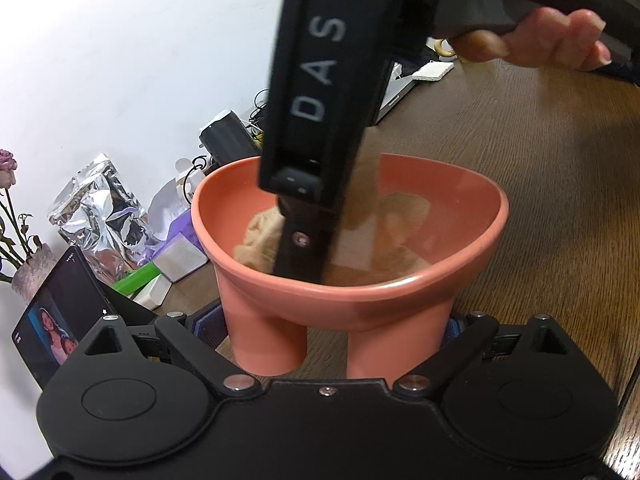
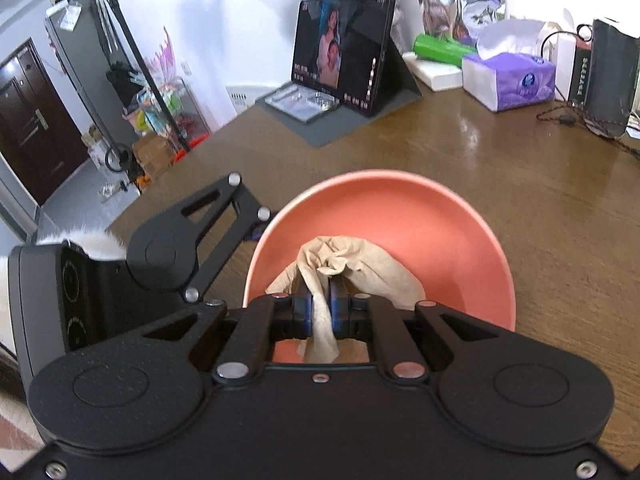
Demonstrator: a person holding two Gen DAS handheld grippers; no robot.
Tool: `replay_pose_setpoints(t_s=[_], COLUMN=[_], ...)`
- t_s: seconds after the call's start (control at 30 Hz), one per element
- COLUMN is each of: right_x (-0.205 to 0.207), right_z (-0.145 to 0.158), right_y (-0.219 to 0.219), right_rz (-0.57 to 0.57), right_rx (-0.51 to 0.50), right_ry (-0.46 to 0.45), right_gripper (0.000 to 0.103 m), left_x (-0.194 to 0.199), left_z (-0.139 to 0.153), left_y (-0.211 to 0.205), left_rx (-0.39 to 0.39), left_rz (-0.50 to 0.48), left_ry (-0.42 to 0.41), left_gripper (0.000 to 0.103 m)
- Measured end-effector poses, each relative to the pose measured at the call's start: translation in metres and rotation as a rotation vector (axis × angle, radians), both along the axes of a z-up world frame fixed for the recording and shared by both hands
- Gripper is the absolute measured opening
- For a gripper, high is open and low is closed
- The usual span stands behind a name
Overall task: Clean bowl
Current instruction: 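Press the towel into the bowl bottom and sweep it up the wall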
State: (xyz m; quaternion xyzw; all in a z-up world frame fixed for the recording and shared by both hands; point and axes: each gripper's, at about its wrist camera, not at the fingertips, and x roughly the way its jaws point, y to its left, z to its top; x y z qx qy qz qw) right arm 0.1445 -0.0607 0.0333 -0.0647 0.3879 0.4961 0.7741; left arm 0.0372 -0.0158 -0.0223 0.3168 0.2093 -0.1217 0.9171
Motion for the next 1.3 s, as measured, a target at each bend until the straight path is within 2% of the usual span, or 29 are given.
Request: replay_pose_setpoints(t_s=[0.3, 0.6, 0.97, 1.13, 1.3], right_x=[0.008, 0.01, -0.008, -0.019, -0.023], right_z=[0.001, 0.007, 0.012, 0.009, 0.005], right_y=[-0.003, -0.012, -0.006, 0.003, 0.006], right_rz=[-0.066, -0.134, -0.155, -0.134, -0.103], right_rx=[0.033, -0.001, -0.16, -0.276, -0.372], right_ry=[-0.057, -0.131, -0.301, -0.384, -0.399], right_gripper=[0.009, 0.009, 0.009, 0.009, 0.009], left_x=[0.004, 0.002, -0.001, -0.003, -0.002], left_z=[0.0, 0.0, -0.001, -0.002, -0.001], left_y=[0.003, 0.002, 0.001, 0.001, 0.001], left_rx=[0.002, 0.003, 0.005, 0.006, 0.01], left_rz=[-0.002, -0.009, -0.01, -0.011, -0.013], left_ry=[-0.001, -0.002, -0.003, -0.005, -0.007], left_gripper=[0.095, 0.095, 0.095, 0.095, 0.095])
